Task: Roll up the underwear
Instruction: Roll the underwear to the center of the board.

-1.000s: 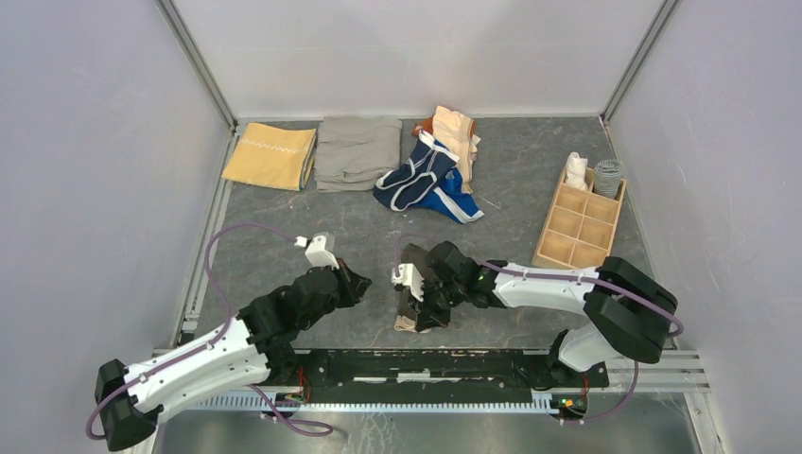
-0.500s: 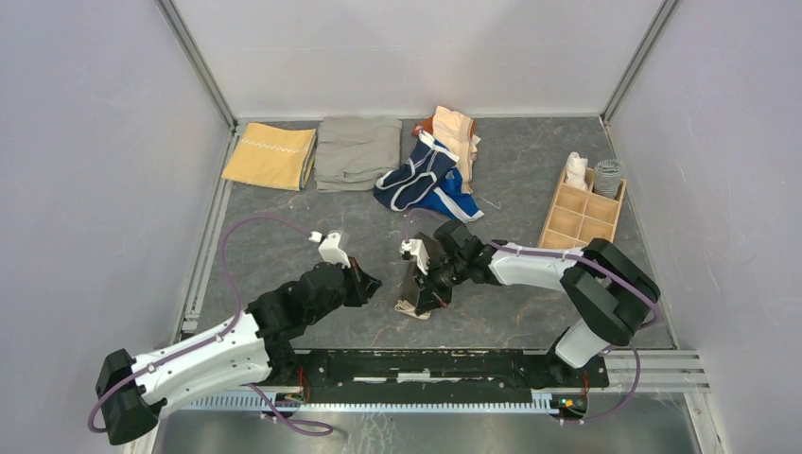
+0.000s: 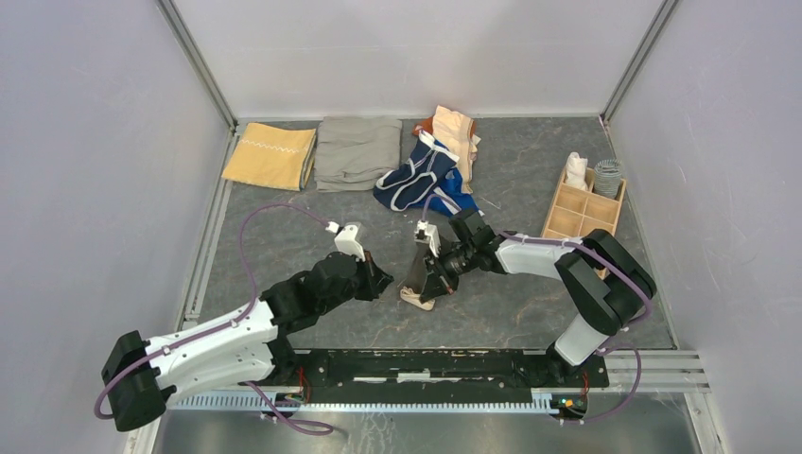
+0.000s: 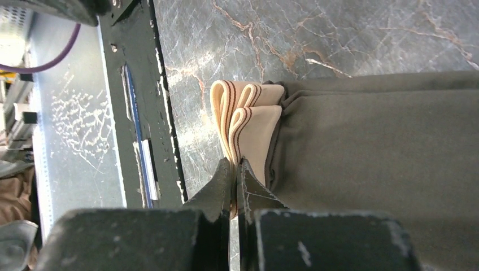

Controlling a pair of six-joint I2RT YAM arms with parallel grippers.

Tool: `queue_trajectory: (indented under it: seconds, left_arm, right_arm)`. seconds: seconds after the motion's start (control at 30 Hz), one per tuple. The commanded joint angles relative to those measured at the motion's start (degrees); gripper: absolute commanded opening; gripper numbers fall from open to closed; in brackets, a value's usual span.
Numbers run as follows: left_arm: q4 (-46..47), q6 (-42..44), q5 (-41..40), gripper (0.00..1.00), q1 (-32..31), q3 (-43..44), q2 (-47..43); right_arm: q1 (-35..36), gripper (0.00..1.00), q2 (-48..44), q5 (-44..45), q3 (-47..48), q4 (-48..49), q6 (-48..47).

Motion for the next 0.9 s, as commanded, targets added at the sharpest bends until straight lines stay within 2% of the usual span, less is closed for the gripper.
queue_trajectory:
  seconds: [0.0, 0.27, 0.57, 0.87]
  left_arm:
    - [3.56, 3.14, 1.63, 0.02, 0.05, 2.74, 0.84]
    - [3.65, 2.76, 2.06, 0.02, 0.13, 2.53, 0.85]
    - [3.58, 2.13, 2.45, 0.02, 0.07, 2.33, 0.73]
    - [3.82, 2.46, 3.13, 0.02, -0.13, 2.94, 2.36]
  right_arm:
    - [-2.31, 0.00, 0.32, -5.04, -2.50, 7.86, 6.06]
    - [-1.85, 0.00, -0.59, -7.44, -4.40, 7.80, 7.32]
    - [3.56, 0.00, -0.74, -9.87, -3.94, 5.62, 4.89]
    - [1.02, 0.00, 2.32, -4.63, -3.96, 5.96, 6.23]
